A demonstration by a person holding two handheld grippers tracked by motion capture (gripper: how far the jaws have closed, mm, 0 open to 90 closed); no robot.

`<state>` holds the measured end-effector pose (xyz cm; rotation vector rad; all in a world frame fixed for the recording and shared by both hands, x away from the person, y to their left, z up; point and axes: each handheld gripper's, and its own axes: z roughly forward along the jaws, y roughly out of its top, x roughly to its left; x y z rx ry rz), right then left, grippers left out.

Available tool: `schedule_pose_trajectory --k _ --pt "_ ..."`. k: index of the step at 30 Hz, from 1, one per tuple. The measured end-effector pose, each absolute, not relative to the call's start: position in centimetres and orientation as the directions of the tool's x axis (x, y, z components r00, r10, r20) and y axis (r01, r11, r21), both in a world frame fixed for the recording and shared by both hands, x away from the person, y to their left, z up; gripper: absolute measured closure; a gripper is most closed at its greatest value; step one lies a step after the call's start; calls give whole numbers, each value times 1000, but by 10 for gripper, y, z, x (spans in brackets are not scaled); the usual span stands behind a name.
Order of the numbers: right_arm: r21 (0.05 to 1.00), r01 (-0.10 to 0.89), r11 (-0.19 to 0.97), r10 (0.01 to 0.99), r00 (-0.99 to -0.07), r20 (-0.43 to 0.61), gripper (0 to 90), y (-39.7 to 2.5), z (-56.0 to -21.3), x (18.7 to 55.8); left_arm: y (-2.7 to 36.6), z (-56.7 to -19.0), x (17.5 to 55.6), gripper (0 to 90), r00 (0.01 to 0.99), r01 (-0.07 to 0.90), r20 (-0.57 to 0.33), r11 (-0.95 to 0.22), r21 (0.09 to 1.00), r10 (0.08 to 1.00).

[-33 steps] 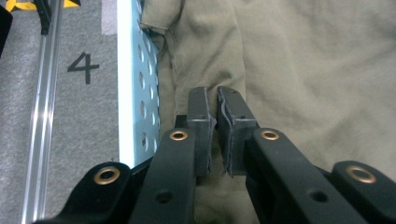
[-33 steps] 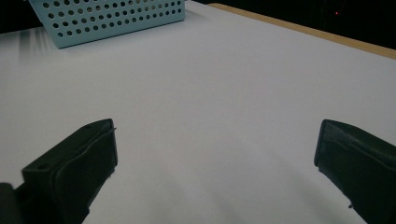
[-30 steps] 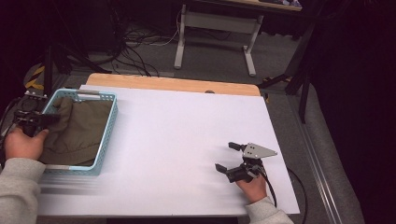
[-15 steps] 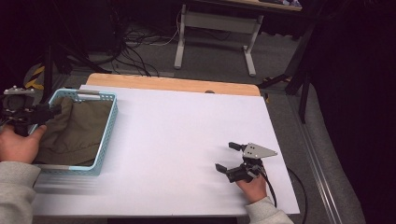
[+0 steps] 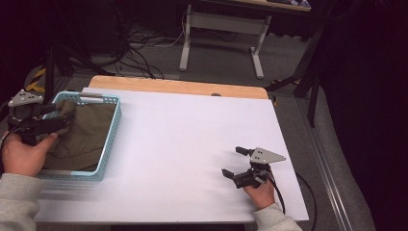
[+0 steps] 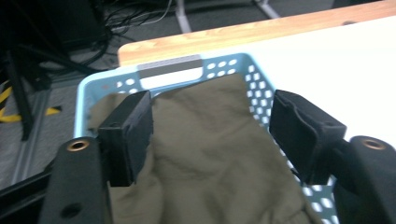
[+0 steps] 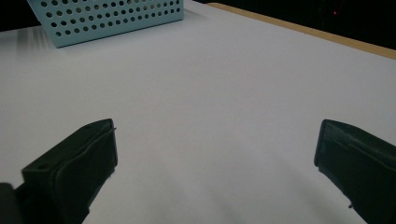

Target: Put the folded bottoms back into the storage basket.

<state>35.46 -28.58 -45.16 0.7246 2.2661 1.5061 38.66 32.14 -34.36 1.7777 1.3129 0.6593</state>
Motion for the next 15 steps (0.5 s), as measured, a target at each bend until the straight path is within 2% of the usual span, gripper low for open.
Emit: schedule_pose_trajectory --k 4,10,15 --pt "921 232 313 574 -819 12 0 -286 -452 355 314 -340 380 172 356 493 -82 -113 863 931" --pt "921 233 312 574 -819 12 0 -286 -452 355 307 -336 375 69 395 471 -92 -116 874 914" --pt "921 233 312 574 -819 13 0 -286 -452 355 302 -333 373 41 431 459 -122 -101 883 894"
